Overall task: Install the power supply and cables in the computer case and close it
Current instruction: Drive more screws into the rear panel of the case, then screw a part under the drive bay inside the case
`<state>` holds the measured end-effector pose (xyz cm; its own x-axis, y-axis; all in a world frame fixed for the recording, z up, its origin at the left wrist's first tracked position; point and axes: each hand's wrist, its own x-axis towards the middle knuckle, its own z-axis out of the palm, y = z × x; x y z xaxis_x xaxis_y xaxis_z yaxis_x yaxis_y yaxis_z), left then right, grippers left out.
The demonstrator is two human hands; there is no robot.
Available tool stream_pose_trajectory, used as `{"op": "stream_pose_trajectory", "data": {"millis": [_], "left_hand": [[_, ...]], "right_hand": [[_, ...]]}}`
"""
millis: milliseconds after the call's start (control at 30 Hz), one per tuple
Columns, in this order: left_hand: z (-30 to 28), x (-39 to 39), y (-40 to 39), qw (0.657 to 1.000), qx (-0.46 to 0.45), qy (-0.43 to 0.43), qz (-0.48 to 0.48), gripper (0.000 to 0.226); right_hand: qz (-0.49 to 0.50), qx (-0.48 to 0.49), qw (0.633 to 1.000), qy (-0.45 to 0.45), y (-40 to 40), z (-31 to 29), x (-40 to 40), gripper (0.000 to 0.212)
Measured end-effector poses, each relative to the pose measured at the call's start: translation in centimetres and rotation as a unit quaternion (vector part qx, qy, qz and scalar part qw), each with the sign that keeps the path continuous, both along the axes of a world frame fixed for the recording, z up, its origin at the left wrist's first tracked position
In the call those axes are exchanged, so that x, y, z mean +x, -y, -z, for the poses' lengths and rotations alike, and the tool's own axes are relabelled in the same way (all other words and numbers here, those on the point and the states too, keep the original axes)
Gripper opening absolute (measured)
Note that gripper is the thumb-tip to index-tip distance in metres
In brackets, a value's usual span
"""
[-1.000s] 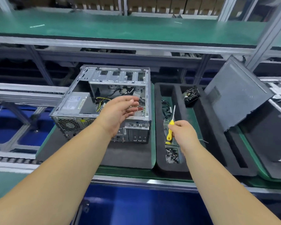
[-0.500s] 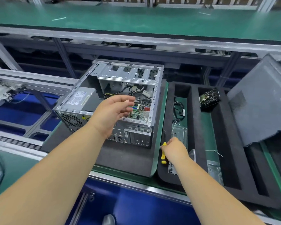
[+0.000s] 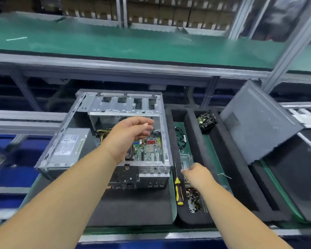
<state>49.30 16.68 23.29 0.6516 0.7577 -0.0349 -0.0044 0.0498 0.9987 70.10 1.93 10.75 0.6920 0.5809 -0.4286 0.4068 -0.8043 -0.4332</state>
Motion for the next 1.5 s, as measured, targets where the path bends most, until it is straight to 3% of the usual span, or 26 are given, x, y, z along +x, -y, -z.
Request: {"op": "stream_pose_trajectory", "data": {"millis": [233,467,767,1000,1233,1433,1500], "left_hand": [[-0.9,2.9,-2.1,0.997,0.036,-0.023,0.071,0.021],[-1.2,8.6,-2.5,0.991,0.087,-0.081,0.064,0.022],[-0.1,17.4,-2.1,0.981,0.115,-0.157,-0.017,0.02],[1.3,21.8,-2.1,0.965,0.111,-0.234,-0.05,0.017],[1.5,22.9,-2.0,0.957,0.096,-0.261,-0.085,0.018],[1.9,22.4,-2.0,0.958,0.095,-0.254,-0.089,0.023],[1.9,22.2,-2.0,0.959,0.091,-0.253,-0.095,0.024]], "right_hand": [[0.068,0.135,0.986,0.067,-0.4,-5.9,2.4,0.023],[0.071,0.216,0.973,0.047,-1.0,-8.5,8.0,0.021],[0.035,0.198,0.979,0.027,-4.3,-5.6,20.9,0.043],[0.054,0.122,0.991,0.001,-10.0,-0.6,29.8,0.03],[0.126,0.064,0.989,-0.03,-14.4,2.1,31.8,0.047],[0.139,0.084,0.987,0.011,-15.6,3.6,32.2,0.063],[0.149,0.108,0.983,0.017,-15.7,3.9,32.3,0.06]]}}
